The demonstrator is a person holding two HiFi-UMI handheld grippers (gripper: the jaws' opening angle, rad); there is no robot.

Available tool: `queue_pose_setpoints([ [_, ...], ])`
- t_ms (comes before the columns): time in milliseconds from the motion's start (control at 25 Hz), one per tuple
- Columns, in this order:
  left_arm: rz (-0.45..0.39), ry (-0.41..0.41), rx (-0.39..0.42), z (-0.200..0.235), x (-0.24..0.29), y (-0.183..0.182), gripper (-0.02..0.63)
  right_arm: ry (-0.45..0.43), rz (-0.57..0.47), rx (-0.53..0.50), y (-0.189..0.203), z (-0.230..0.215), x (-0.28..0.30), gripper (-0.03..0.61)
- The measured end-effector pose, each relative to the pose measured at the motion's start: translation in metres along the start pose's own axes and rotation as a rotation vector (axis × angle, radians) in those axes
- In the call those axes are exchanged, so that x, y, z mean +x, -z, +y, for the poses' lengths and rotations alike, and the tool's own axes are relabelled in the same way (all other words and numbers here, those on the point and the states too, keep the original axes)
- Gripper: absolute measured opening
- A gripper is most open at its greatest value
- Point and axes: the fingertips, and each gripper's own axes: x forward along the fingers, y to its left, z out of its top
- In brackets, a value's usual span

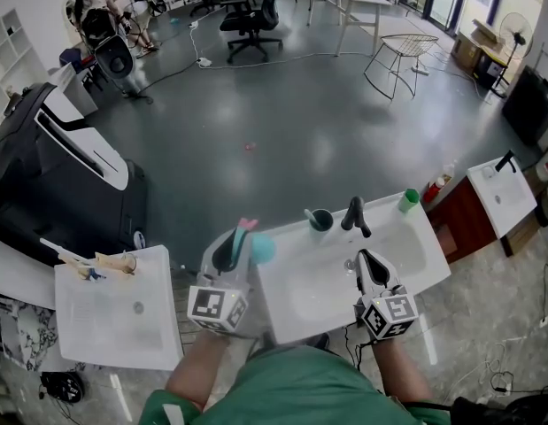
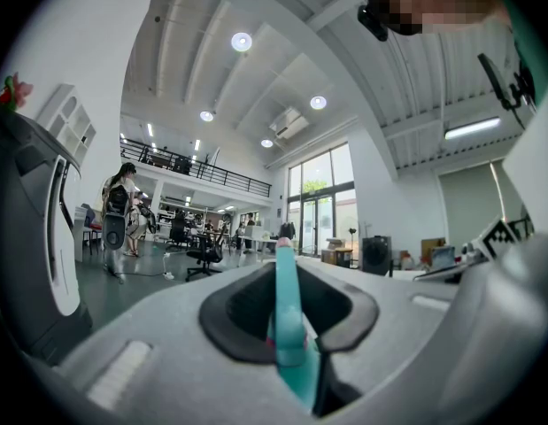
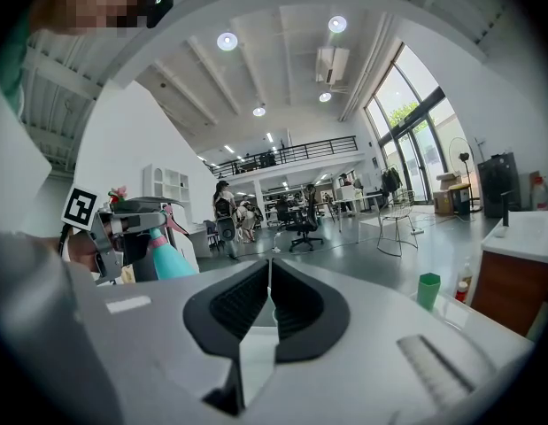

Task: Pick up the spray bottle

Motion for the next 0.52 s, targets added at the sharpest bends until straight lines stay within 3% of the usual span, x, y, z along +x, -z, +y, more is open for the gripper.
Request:
queue_pose_setpoints([
  [520, 0.006, 0.005, -0.004, 0.0066, -0.0007, 0.0024, 0.063, 0.009, 0.009, -0.001, 0.0026, 0.0051, 0.0025, 0.011],
])
